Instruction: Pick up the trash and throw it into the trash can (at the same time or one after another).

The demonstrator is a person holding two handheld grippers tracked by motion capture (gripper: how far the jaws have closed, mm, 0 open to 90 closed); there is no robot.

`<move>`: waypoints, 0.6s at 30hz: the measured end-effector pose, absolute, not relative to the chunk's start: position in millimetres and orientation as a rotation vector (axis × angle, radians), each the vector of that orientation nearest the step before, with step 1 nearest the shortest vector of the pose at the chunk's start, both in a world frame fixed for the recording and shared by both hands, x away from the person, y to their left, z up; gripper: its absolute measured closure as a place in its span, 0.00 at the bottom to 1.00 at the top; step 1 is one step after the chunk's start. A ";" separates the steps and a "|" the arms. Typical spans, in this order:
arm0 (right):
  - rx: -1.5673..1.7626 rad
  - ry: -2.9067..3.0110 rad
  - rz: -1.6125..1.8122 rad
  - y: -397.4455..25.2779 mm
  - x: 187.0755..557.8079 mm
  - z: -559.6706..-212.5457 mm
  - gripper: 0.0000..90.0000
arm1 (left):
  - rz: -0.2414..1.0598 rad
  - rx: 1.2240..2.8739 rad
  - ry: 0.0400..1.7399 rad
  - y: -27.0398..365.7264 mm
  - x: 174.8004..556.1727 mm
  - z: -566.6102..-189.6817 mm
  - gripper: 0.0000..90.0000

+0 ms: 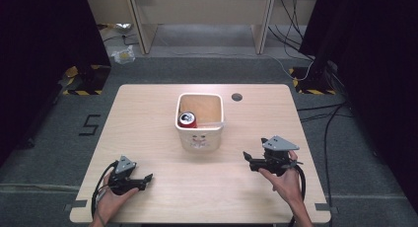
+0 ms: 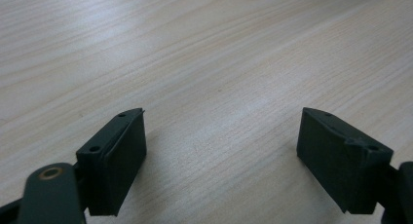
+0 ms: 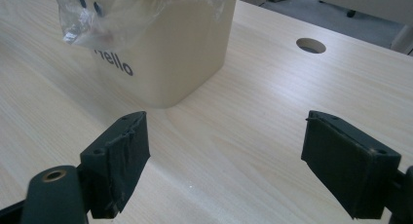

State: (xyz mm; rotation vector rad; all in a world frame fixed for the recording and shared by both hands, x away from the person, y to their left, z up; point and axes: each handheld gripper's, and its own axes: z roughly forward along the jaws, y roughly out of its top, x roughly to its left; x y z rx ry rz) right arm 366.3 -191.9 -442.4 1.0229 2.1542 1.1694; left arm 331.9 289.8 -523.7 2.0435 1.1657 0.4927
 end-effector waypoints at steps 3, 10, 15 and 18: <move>1.023 2.164 1.166 -191.7 364.4 -446.3 0.19 | 0.493 2.044 1.165 289.9 332.0 -523.7 0.19; 1.033 2.175 1.161 -193.2 359.2 -454.6 0.19 | 0.494 2.043 1.166 289.8 332.0 -523.8 0.19; 1.038 2.177 1.157 -195.8 357.0 -458.7 0.19 | 0.493 2.044 1.165 289.9 332.0 -523.7 0.19; 1.051 2.184 1.148 -196.9 355.1 -462.9 0.19 | 0.493 2.043 1.166 289.8 332.0 -523.8 0.19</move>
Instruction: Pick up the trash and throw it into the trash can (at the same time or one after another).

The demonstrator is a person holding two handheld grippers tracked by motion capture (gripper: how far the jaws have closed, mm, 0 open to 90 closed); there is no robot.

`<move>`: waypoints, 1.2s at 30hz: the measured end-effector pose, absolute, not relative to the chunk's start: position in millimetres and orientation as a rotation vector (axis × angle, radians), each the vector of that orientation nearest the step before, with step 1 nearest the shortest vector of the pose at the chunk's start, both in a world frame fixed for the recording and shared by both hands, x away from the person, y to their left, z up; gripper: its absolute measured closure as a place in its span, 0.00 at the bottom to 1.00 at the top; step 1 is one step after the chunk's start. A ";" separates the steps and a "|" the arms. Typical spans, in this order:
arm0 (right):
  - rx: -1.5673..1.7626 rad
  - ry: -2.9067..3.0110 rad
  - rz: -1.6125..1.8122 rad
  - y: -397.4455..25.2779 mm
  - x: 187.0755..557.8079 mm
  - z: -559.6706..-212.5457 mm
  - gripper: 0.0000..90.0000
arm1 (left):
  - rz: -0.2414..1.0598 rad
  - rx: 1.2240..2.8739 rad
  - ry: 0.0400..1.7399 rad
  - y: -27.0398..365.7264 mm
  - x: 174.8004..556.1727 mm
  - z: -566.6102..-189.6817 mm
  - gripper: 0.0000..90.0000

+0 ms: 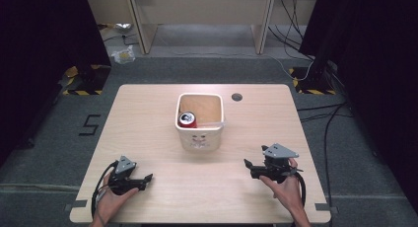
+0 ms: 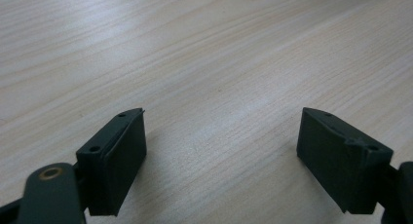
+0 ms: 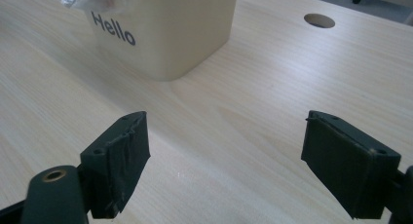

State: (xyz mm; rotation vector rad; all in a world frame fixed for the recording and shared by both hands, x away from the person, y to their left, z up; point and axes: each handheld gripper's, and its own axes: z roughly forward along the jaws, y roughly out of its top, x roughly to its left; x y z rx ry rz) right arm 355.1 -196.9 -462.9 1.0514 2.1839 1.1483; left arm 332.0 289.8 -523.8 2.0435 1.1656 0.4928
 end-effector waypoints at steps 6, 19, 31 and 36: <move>1.067 2.195 1.136 -199.4 352.9 -470.6 0.20 | 0.493 2.044 1.165 289.9 332.0 -523.7 0.19; 1.089 2.210 1.111 -201.7 346.9 -480.9 0.19 | 0.493 2.044 1.165 289.9 332.0 -523.7 0.19; 1.116 2.229 1.089 -205.2 338.8 -493.5 0.20 | 0.493 2.044 1.165 289.9 332.0 -523.7 0.19; 1.126 2.255 1.065 -206.3 335.5 -501.3 0.20 | 0.493 2.044 1.165 289.9 332.0 -523.7 0.19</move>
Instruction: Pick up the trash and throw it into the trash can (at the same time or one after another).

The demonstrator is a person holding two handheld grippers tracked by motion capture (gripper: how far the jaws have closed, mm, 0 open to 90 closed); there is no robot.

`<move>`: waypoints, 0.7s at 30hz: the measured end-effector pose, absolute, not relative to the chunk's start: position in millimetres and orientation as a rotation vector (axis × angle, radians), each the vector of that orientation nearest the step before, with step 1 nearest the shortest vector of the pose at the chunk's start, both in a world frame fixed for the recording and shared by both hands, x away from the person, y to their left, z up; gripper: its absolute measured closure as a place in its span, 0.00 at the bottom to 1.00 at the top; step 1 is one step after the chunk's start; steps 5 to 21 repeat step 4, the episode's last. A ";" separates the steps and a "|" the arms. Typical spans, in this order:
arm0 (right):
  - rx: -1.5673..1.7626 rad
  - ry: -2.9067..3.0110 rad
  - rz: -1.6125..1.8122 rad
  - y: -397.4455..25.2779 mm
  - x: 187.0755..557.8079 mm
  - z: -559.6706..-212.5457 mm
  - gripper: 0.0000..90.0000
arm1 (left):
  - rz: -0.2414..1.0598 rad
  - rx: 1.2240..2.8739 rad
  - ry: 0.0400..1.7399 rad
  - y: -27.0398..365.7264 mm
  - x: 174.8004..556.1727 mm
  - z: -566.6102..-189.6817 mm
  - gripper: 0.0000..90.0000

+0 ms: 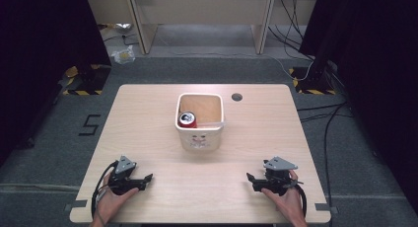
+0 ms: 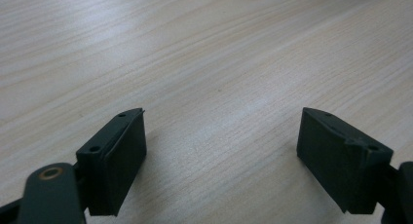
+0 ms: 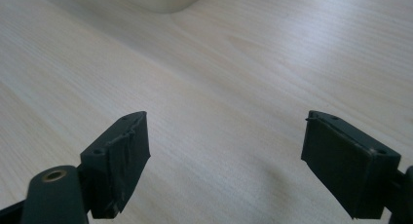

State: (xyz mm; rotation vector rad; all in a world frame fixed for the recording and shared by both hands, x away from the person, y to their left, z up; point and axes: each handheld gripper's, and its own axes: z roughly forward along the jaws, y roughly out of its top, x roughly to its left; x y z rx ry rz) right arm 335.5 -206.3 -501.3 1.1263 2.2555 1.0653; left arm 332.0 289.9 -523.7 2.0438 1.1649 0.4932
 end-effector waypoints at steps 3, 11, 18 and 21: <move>1.130 2.263 1.054 -206.1 333.9 -505.5 0.20 | 0.493 2.044 1.165 289.9 332.0 -523.7 0.19; 1.131 2.266 1.049 -206.2 333.6 -506.1 0.20 | 0.493 2.044 1.165 289.9 332.0 -523.7 0.19; 1.131 2.266 1.049 -206.2 333.6 -506.1 0.20 | 0.493 2.044 1.165 289.9 332.0 -523.7 0.19; 1.131 2.266 1.049 -206.2 333.6 -506.1 0.20 | 0.493 2.044 1.165 289.9 332.0 -523.7 0.19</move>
